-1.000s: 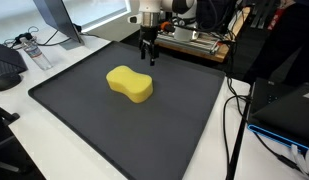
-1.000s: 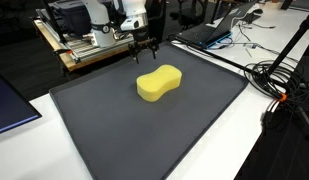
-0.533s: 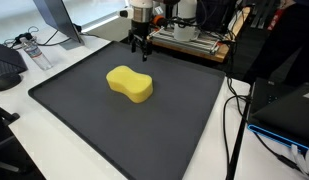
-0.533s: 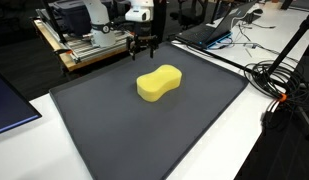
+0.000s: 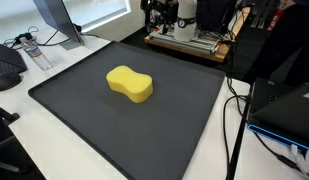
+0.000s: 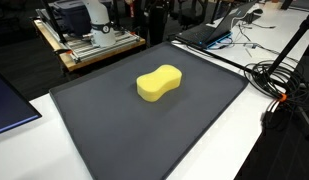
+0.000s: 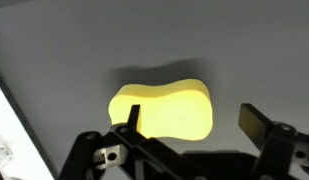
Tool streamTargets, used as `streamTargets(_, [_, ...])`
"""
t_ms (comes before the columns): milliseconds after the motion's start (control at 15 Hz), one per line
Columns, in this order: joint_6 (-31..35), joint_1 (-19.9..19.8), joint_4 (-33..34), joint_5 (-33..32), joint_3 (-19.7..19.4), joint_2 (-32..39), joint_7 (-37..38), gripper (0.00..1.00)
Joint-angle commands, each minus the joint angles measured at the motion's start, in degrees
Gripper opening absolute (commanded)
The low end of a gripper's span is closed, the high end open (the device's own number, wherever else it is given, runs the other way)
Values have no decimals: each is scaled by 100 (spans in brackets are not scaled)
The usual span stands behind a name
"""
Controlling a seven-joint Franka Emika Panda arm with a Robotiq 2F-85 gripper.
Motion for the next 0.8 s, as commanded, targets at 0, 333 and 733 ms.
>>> streamTargets(0, [-104, -476, 105, 117, 490, -80, -124, 100])
streamTargets(333, [-177, -565, 171, 112, 526, -100, -209, 100])
streamTargets(733, [-306, -636, 579, -10, 617, 259, -565, 100])
